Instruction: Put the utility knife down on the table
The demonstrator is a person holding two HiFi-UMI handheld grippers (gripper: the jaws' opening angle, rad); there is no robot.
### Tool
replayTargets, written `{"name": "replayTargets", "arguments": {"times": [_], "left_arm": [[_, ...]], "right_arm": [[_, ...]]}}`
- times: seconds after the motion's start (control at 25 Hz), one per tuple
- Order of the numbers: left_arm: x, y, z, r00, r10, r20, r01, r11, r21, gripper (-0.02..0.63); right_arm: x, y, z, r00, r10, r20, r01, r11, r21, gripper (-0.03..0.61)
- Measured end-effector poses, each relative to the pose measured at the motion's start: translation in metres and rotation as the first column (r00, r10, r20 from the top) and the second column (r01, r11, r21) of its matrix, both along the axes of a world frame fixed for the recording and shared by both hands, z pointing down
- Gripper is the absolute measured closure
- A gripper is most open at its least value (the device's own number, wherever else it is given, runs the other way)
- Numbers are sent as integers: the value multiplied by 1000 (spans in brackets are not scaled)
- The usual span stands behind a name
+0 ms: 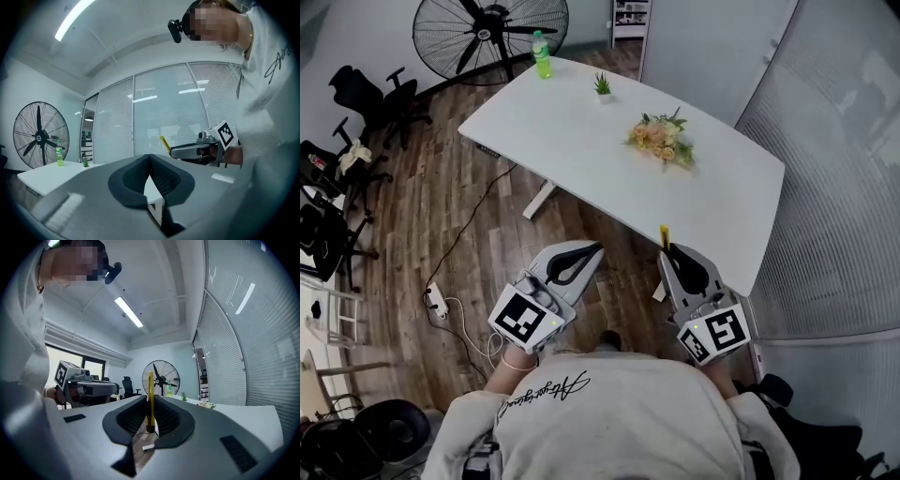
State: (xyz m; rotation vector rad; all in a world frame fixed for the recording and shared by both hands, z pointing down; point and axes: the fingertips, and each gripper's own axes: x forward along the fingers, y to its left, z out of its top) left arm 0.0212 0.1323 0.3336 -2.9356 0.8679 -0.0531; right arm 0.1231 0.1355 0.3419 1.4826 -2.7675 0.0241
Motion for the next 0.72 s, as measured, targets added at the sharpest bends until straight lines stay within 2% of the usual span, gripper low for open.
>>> {"name": "replayTargets", "arguments": {"times": [0.36, 0.72], "left_arm": [[-9, -17, 2, 1000, -20, -2, 20, 1000, -11, 614], [-14, -27, 1, 1000, -4, -15, 4, 1000, -14, 614]], "right_arm": [[-16, -19, 4, 999, -42, 10, 42, 999, -8, 531], [-17, -26, 2, 999, -21, 39, 21, 1000, -10, 531]]}}
